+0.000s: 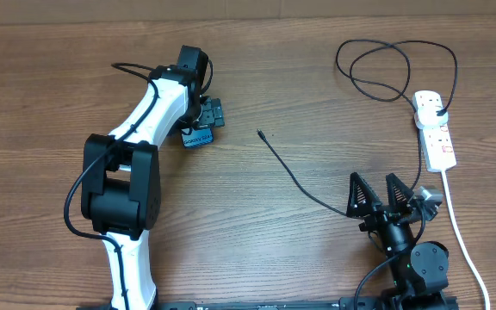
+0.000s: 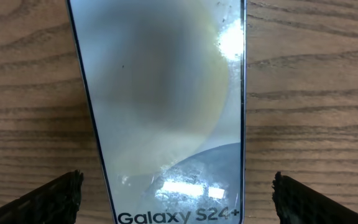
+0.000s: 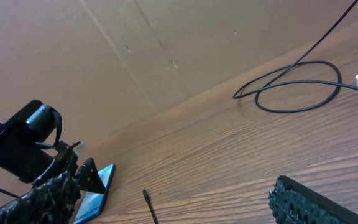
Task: Plug charger to phone and switch on socket
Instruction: 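Lower the left gripper and close it on the phone's long edges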
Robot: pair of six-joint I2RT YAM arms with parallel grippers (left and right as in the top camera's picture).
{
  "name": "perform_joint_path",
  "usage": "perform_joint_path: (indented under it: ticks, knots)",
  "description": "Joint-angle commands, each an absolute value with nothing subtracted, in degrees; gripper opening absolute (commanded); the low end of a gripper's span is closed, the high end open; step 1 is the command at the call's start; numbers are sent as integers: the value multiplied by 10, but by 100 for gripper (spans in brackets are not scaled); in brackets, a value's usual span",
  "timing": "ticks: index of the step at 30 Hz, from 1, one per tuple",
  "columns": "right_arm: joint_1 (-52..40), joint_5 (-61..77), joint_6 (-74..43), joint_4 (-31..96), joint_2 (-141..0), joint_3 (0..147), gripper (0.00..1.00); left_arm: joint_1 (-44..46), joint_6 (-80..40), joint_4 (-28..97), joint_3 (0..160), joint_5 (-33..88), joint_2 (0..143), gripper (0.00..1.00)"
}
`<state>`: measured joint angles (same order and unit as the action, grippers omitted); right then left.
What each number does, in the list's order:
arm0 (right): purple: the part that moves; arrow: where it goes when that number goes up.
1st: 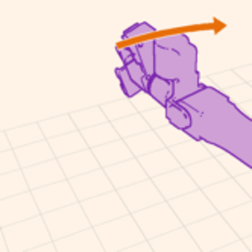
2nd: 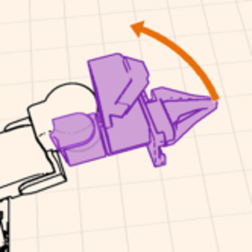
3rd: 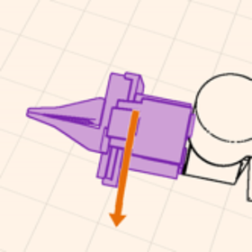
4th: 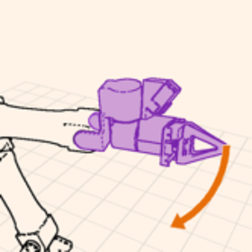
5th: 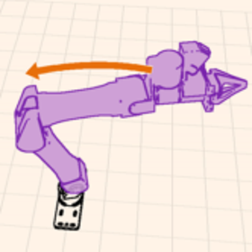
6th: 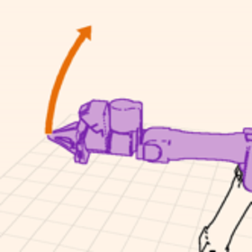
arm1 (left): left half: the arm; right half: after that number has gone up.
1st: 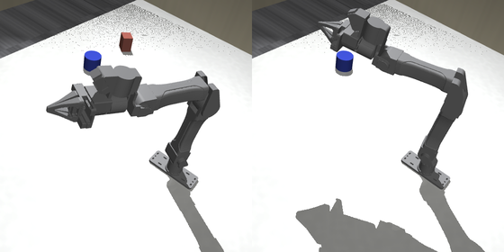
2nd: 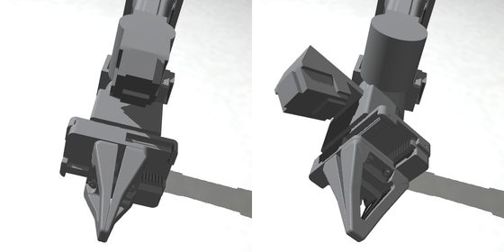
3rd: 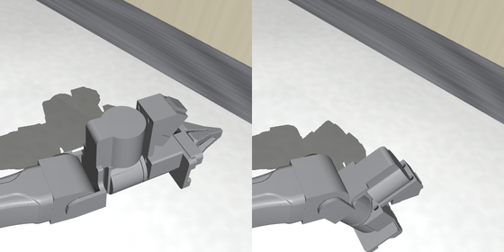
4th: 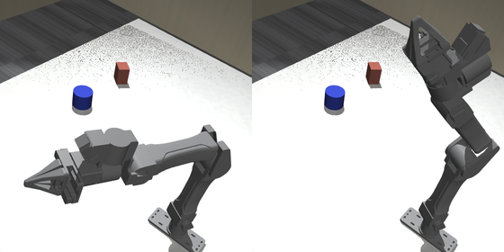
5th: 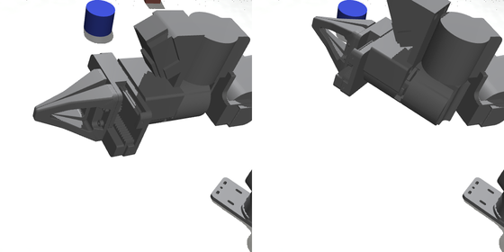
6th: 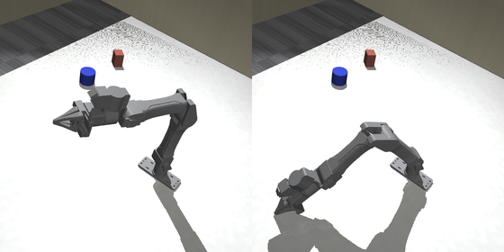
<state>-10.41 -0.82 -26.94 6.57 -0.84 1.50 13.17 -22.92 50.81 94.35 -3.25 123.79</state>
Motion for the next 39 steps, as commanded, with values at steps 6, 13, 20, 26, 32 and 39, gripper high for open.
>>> perform_joint_path:
  ticks: [6,13,20,26,32,39]
  knots:
    - [-100,-7,-265,62,-2,12,100,134,-193,508,956,-29,1249,100]
    - [-100,-7,-265,62,-2,12,100,134,-242,508,956,-25,1262,100]
    - [-100,-7,-265,62,-2,12,100,133,-259,506,956,-32,1263,100]
    - [-100,-7,-265,62,-2,12,100,127,-279,514,956,-28,1263,100]
    - [-100,-7,-265,62,-2,12,100,120,-283,521,956,-18,1263,100]
    - [-100,-7,-265,62,-2,12,100,120,-268,517,956,-14,1263,100]
